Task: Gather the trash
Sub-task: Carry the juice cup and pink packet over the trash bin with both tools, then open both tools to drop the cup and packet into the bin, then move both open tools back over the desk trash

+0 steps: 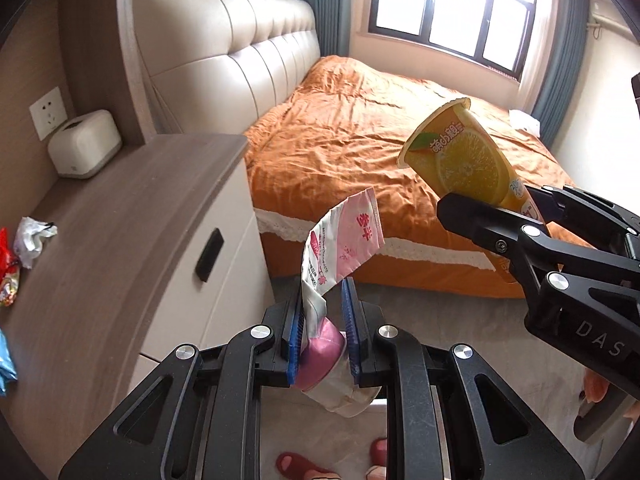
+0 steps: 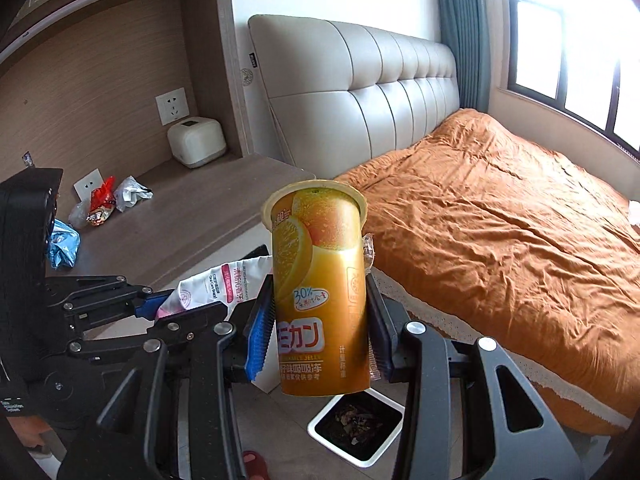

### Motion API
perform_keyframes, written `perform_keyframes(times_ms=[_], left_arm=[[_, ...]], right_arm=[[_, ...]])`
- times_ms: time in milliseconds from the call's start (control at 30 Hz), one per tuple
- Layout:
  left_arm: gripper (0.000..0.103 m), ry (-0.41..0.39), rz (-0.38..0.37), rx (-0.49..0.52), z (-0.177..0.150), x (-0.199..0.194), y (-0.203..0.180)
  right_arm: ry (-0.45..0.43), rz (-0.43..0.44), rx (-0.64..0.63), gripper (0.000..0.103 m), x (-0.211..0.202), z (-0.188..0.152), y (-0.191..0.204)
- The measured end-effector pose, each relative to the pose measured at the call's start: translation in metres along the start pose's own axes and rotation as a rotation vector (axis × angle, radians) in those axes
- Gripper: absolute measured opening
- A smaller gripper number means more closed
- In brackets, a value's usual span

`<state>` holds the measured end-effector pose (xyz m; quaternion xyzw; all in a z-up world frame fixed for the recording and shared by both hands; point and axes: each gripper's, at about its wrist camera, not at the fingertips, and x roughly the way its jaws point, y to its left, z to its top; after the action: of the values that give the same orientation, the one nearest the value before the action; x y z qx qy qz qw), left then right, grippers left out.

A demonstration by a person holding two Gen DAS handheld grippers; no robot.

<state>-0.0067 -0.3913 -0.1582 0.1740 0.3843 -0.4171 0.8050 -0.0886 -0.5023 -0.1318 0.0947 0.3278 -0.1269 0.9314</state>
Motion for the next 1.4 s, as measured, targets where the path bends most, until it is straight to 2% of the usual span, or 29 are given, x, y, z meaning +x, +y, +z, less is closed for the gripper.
perform_keyframes(times_ms=[200, 433, 567, 900, 933, 967, 1000, 1033, 1067, 1200, 1400], left_arm=[[0.018, 0.071, -0.032, 0.034, -0.023, 0.042, -0.033], [0.018, 0.166, -0.061, 0.041, -0.060, 0.111, -0.057], [0.018, 0.212, -0.079, 0.032, -0.087, 0.160, -0.064], [0.019, 0.336, -0.108, 0.036, -0.195, 0.306, -0.070], [0.021, 0.340, -0.110, 0.041, -0.203, 0.317, -0.070], [0.028, 0.343, -0.125, 0.041, -0.211, 0.327, -0.071], [0.075, 0.352, -0.149, 0.036, -0.220, 0.339, -0.071], [0.095, 0.354, -0.140, 0.034, -0.227, 0.348, -0.071], [0.099, 0.341, -0.128, 0.039, -0.234, 0.357, -0.071], [0.098, 0.343, -0.099, 0.082, -0.255, 0.385, -0.074], [0.098, 0.326, -0.092, 0.082, -0.253, 0.371, -0.066]], right_arm=[[0.067, -0.024, 0.045, 0.043, 0.011, -0.034, -0.031], [0.176, -0.038, 0.095, 0.043, 0.048, -0.090, -0.063], [0.249, -0.046, 0.123, 0.043, 0.088, -0.131, -0.079], [0.366, -0.050, 0.158, 0.044, 0.210, -0.255, -0.109], [0.370, -0.052, 0.161, 0.044, 0.222, -0.267, -0.112], [0.373, -0.047, 0.164, 0.053, 0.230, -0.276, -0.115], [0.382, -0.039, 0.166, 0.090, 0.241, -0.288, -0.118], [0.388, -0.044, 0.166, 0.099, 0.249, -0.297, -0.121], [0.381, -0.059, 0.169, 0.099, 0.255, -0.306, -0.124], [0.413, -0.101, 0.176, 0.099, 0.276, -0.331, -0.136], [0.428, -0.113, 0.184, 0.099, 0.279, -0.331, -0.137]])
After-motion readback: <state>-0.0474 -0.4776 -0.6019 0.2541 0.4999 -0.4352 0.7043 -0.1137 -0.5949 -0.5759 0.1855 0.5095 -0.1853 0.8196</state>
